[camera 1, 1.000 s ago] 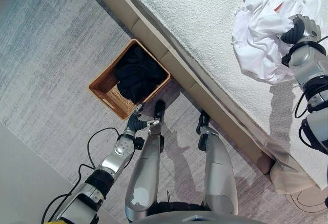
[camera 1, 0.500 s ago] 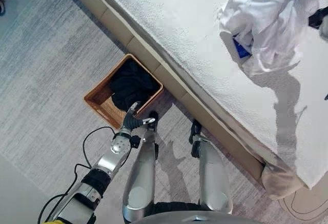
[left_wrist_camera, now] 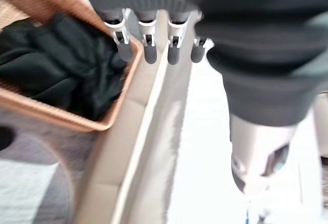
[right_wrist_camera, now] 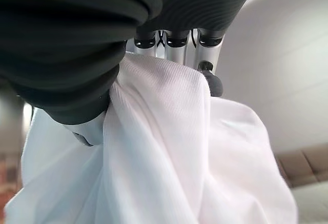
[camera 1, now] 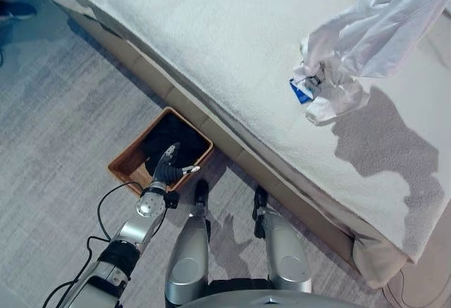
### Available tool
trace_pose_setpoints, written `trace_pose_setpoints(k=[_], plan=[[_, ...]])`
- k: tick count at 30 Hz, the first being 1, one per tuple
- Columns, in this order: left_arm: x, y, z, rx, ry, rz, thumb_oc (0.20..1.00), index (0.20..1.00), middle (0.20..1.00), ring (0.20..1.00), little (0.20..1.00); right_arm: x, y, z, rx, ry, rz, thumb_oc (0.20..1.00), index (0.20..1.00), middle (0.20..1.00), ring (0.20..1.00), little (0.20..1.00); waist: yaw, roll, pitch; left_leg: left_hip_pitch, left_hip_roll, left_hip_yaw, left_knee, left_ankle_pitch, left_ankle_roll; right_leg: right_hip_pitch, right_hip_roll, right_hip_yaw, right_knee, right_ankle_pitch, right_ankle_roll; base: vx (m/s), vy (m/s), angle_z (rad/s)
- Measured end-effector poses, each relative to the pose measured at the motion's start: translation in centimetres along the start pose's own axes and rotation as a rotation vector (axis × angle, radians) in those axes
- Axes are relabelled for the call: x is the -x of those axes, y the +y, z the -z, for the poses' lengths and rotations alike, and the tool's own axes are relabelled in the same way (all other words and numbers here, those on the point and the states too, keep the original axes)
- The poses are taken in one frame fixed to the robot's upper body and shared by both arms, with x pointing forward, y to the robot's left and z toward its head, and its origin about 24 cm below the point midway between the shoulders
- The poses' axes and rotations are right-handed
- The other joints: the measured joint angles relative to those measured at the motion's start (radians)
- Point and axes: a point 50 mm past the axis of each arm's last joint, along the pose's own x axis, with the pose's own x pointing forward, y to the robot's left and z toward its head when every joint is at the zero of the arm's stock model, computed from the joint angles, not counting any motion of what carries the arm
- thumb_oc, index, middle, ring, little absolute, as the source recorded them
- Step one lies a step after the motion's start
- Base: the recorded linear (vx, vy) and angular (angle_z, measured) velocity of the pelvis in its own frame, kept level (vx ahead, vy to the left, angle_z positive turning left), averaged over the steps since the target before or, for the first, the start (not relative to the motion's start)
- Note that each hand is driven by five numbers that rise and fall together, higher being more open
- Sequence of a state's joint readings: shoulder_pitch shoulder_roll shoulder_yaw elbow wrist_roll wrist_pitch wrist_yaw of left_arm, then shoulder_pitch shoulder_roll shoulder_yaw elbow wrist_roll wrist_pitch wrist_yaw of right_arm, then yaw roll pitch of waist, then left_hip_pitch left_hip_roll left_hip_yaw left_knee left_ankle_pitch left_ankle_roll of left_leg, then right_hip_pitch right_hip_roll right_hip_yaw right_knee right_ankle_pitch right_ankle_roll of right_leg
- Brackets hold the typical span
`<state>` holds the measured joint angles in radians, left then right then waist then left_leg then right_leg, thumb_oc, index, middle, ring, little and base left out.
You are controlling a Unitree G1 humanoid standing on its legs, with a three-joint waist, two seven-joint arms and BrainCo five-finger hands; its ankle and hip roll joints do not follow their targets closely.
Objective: Pick up clothes into the bucket
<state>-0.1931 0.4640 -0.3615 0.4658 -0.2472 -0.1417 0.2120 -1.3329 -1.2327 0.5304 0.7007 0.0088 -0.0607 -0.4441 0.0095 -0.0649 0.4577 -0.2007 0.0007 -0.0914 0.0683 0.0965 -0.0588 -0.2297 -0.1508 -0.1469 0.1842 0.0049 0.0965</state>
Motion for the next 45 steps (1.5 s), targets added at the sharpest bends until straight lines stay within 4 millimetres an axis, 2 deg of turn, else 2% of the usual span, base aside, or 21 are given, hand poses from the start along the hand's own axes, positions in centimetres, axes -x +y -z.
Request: trace_pose_setpoints(k=[2,5,6,9,10,11,12,14,16,17,19,21,23,27,30,33,36,45], plan=[[0.1,-0.2,-0.6,0.013,-0.026,0.031,1.000,1.000,1.000,1.000,1.000,-0.1,-0.2,0.0,-0.019,0.007,0.006,0.200,0.200,0.200,0.200,0.200,-0.002,-0.001,-0.014,0.033,0.002,0.004,-0.008,-0.002,0.000,0.036,0.003,-0.001,-0.019,0.003,0.002,0.08,-0.001,0.00],[0.2,-0.5,-2.5,0.052,-0.099,0.083,1.000,1.000,1.000,1.000,1.000,0.0,0.2,-0.3,-0.046,0.004,-0.019,0.200,0.200,0.200,0.200,0.200,-0.009,-0.001,-0.072,0.058,0.005,0.007,-0.022,-0.007,-0.002,0.070,0.007,0.000,-0.050,0.006,0.004,0.10,0.004,-0.02],[0.0,-0.4,-3.8,0.051,-0.153,0.099,1.000,1.000,1.000,1.000,1.000,0.0,0.6,-0.8,-0.073,-0.011,-0.045,0.200,0.200,0.200,0.200,0.200,-0.015,0.000,-0.078,0.092,0.005,0.008,-0.030,-0.008,-0.002,0.106,0.008,0.000,-0.063,0.008,0.005,0.05,-0.002,0.00],[-0.2,-0.4,-5.0,0.048,-0.194,0.119,1.000,1.000,1.000,1.000,1.000,0.7,2.4,-1.9,-0.136,-0.044,-0.129,0.200,0.200,0.200,0.200,0.200,-0.028,-0.001,-0.146,0.126,0.009,0.027,-0.048,-0.019,-0.006,0.135,0.010,0.010,-0.089,0.009,0.008,0.08,-0.006,-0.14],[-0.3,-0.4,-5.4,0.052,-0.207,0.122,1.000,1.000,1.000,1.000,1.000,1.0,2.8,-2.2,-0.150,-0.057,-0.156,0.200,0.200,0.200,0.200,0.200,-0.028,-0.002,-0.152,0.140,0.010,0.033,-0.049,-0.022,-0.005,0.147,0.013,0.016,-0.096,0.010,0.009,0.11,-0.012,-0.25],[-0.5,-0.4,-6.3,0.055,-0.239,0.131,1.000,1.000,1.000,1.000,1.000,1.9,3.8,-2.9,-0.177,-0.097,-0.226,0.200,0.200,0.200,0.200,0.200,-0.024,-0.002,-0.165,0.162,0.010,0.037,-0.052,-0.027,-0.002,0.168,0.016,0.025,-0.106,0.012,0.012,0.05,-0.013,-0.19],[-0.6,-0.5,-7.0,0.062,-0.260,0.139,1.000,1.000,1.000,1.000,1.000,2.5,4.5,-3.2,-0.186,-0.119,-0.273,0.200,0.200,0.200,0.200,0.200,-0.035,-0.002,-0.181,0.170,0.012,0.039,-0.053,-0.036,-0.001,0.176,0.016,0.027,-0.112,0.012,0.012,0.10,-0.023,-0.13],[-1.3,-0.6,-9.7,0.058,-0.346,0.161,1.000,1.000,1.000,1.000,1.000,4.9,7.4,-4.3,-0.235,-0.165,-0.445,0.200,0.200,0.200,0.200,0.200,-0.063,-0.004,-0.238,0.192,0.015,0.054,-0.063,-0.039,-0.001,0.199,0.019,0.032,-0.133,0.012,0.013,0.07,-0.009,-0.11],[-1.3,-0.9,-11.2,0.038,-0.404,0.188,1.000,1.000,1.000,1.000,1.000,6.3,8.6,-4.7,-0.254,-0.190,-0.530,0.200,0.200,0.200,0.200,0.200,-0.069,-0.006,-0.260,0.193,0.016,0.056,-0.064,-0.040,-0.001,0.203,0.022,0.032,-0.138,0.013,0.014,0.05,0.001,-0.08],[-1.5,-1.2,-12.5,0.031,-0.445,0.207,1.000,1.000,1.000,1.000,1.000,7.0,9.0,-4.9,-0.258,-0.206,-0.573,0.200,0.200,0.200,0.200,0.200,-0.087,-0.006,-0.268,0.199,0.018,0.061,-0.066,-0.042,-0.002,0.206,0.022,0.036,-0.141,0.013,0.014,0.04,-0.003,-0.10],[-2.0,-3.1,-15.7,-0.049,-0.535,0.319,1.000,1.000,1.000,1.000,1.000,9.6,11.5,-5.1,-0.294,-0.198,-0.751,0.200,0.200,0.200,0.200,0.200,-0.094,-0.001,-0.295,0.225,0.019,0.065,-0.077,-0.042,-0.002,0.231,0.026,0.042,-0.154,0.017,0.016,0.05,-0.006,-0.09],[-2.1,-4.5,-17.7,-0.071,-0.590,0.384,1.000,1.000,1.000,1.000,1.000,10.9,12.2,-6.1,-0.324,-0.239,-0.844,0.200,0.200,0.200,0.200,0.200,-0.110,0.007,-0.306,0.227,0.021,0.069,-0.077,-0.043,-0.002,0.228,0.027,0.048,-0.154,0.017,0.017,0.03,-0.007,-0.09],[-2.3,-6.2,-18.8,-0.089,-0.600,0.456,1.000,1.000,1.000,1.000,1.000,11.9,12.8,-6.8,-0.350,-0.259,-0.922,0.200,0.200,0.200,0.200,0.200,-0.121,0.014,-0.312,0.231,0.022,0.075,-0.078,-0.043,-0.002,0.231,0.028,0.050,-0.153,0.018,0.016,0.01,-0.003,-0.08],[-2.7,-8.1,-19.2,-0.141,-0.582,0.522,1.000,1.000,1.000,1.000,1.000,13.3,13.4,-7.9,-0.367,-0.301,-1.019,0.200,0.200,0.200,0.200,0.200,-0.132,0.026,-0.320,0.245,0.029,0.082,-0.080,-0.043,-0.003,0.241,0.035,0.054,-0.155,0.018,0.016,0.01,-0.006,-0.05],[-2.9,-8.9,-19.3,-0.121,-0.573,0.527,1.000,1.000,1.000,1.000,1.000,13.9,13.4,-8.9,-0.394,-0.340,-1.065,0.200,0.200,0.200,0.200,0.200,-0.132,0.033,-0.324,0.248,0.032,0.082,-0.080,-0.043,-0.003,0.244,0.039,0.054,-0.154,0.018,0.015,0.00,0.000,0.00],[-3.0,-10.6,-19.2,-0.072,-0.549,0.544,1.000,1.000,1.000,1.000,1.000,14.5,13.2,-10.0,-0.455,-0.369,-1.105,0.200,0.200,0.200,0.200,0.200,-0.129,0.035,-0.325,0.247,0.032,0.081,-0.079,-0.043,-0.003,0.243,0.040,0.054,-0.152,0.017,0.015,0.00,0.000,0.00],[-2.9,-11.2,-19.2,-0.053,-0.548,0.553,1.000,1.000,1.000,1.000,1.000,14.8,13.3,-10.4,-0.491,-0.370,-1.125,0.200,0.200,0.200,0.200,0.200,-0.131,0.035,-0.325,0.248,0.032,0.081,-0.078,-0.043,-0.003,0.243,0.038,0.054,-0.150,0.017,0.016,-0.01,0.001,0.00],[-4.0,-13.3,-17.7,-0.045,-0.440,0.514,1.000,1.000,1.000,1.000,1.000,16.1,14.1,-11.7,-0.621,-0.352,-1.190,0.200,0.200,0.200,0.200,0.200,-0.130,0.032,-0.327,0.247,0.030,0.080,-0.075,-0.043,-0.003,0.243,0.036,0.054,-0.147,0.017,0.015,0.00,0.000,0.00]])
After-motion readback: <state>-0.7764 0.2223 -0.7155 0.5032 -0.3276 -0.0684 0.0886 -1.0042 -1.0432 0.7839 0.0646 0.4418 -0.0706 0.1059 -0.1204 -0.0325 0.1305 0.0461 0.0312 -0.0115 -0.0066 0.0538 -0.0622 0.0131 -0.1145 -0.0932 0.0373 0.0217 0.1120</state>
